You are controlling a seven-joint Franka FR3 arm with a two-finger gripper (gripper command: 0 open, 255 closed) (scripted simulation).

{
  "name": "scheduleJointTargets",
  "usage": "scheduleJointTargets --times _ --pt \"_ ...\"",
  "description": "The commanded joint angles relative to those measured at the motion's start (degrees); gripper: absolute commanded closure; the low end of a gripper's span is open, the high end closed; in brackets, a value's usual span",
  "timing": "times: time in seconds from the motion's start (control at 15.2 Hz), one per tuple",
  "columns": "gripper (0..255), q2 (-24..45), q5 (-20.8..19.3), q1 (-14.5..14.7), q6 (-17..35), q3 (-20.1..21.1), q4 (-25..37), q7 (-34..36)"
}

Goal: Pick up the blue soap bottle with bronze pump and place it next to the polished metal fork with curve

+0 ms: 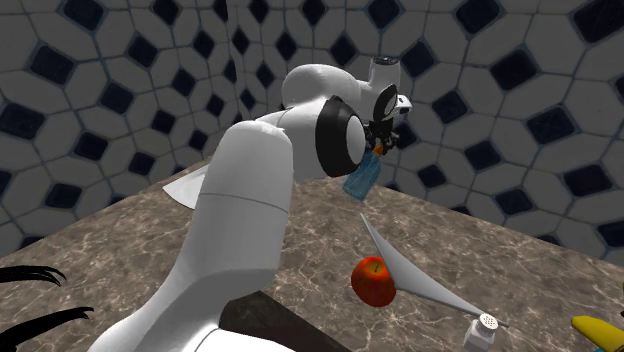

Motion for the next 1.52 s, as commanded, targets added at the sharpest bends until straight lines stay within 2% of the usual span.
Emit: scheduleJointTargets --times 0.0,0.33,0.79,1.19,1.45 --pt "255 -3.33 -0.33 1.72 1.67 -0.48 -5.15 -0.04" --pt "255 -16.48 -2.61 9.59 9.67 -2.67 -26.46 1.24" --pt "255 -31.33 -9.60 19.89 16.62 -6.13 -47.36 8.13" --pt "255 -43.48 -20.62 28.08 19.72 -8.74 -61.26 19.43" --pt "255 -51.56 -29.95 31.27 19.85 -8.21 -68.85 29.26"
